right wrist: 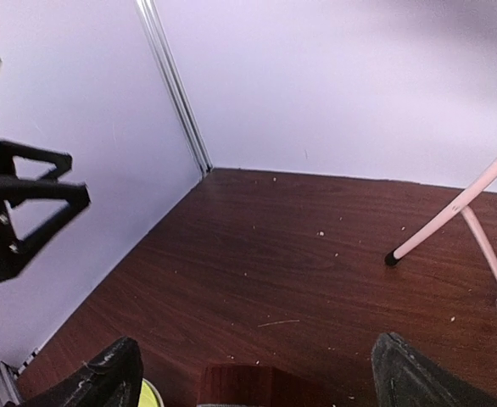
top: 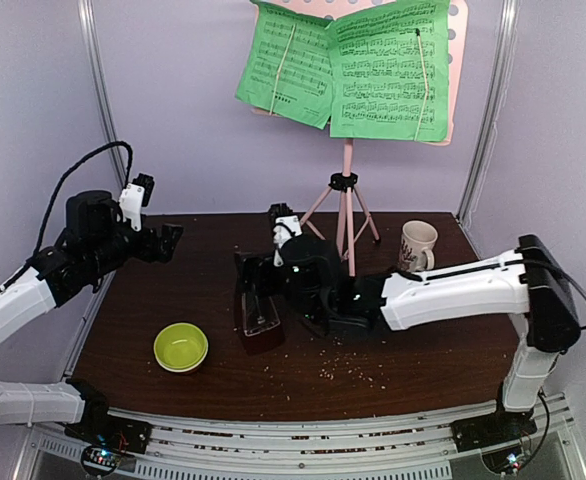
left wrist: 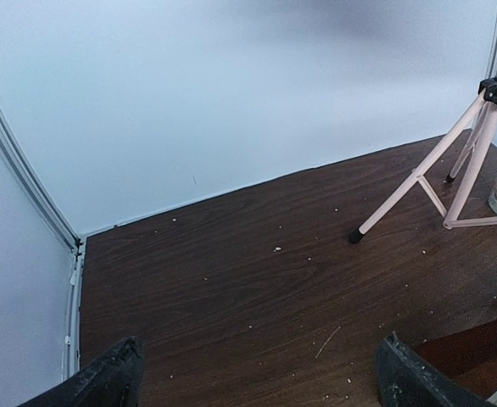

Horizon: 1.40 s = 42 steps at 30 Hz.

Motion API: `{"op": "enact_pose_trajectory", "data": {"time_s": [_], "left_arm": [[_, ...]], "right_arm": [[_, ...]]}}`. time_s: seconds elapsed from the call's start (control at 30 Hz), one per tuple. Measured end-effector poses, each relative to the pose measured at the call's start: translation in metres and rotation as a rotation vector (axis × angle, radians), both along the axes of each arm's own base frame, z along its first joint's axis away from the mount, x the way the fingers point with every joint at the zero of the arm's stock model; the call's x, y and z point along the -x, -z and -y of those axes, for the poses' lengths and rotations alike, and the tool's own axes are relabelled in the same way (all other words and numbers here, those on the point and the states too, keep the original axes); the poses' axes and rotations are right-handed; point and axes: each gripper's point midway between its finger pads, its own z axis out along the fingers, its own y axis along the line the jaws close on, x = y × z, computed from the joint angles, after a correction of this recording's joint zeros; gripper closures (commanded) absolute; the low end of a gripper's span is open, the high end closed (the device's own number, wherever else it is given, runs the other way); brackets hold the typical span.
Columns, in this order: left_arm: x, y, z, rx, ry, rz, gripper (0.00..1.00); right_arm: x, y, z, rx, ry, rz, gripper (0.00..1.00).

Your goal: Pack up the instrument practice props

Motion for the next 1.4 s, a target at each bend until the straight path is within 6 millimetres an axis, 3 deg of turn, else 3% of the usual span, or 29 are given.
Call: {"op": "enact_pose_trajectory", "data": {"time_s": [0.1,0.2,0.27,0.43,0.53,0.73,0.9,1.13,1.4], "left_arm": [[0.000,0.001,0.000,-0.001,-0.001,-0.001,0.02],[0.000,0.001,0.000,0.000,-0.001,-0.001,0.02],[0.000,0.001,0.000,-0.001,-0.002,-0.001,0.02],[0.000,0.001,-0.001,-0.001,-0.003,-0.002,0.02],[0.000,0.003,-0.001,-0.003,-0.003,-0.005,0.02],[0.000,0.003,-0.001,-0.002,-0.003,-0.004,0.02],[0.000,0.003,-0.001,-0.002,-0.003,-0.004,0.02],[0.000,0.002,-0.001,-0.002,-0.003,-0.004,0.02],[0.002,-0.001,-0.002,0.003,-0.004,0.006,0.02]], "right_arm": [[0.013,-0.031,0.034,-0.054,0.008,0.015,0.12],[0.023,-0.031,0.061,-0.075,0.016,-0.005,0.21],[0.030,-0.004,0.071,-0.041,0.003,-0.044,0.24],[0.055,0.105,0.088,0.136,-0.087,-0.205,0.30],[0.065,0.139,0.087,0.184,-0.134,-0.272,0.32],[0.068,0.177,0.055,0.220,-0.215,-0.323,0.28],[0.062,0.196,0.029,0.262,-0.254,-0.310,0.30],[0.046,0.202,-0.005,0.299,-0.275,-0.256,0.36],[0.010,0.204,-0.066,0.279,-0.259,-0.210,0.36]]}}
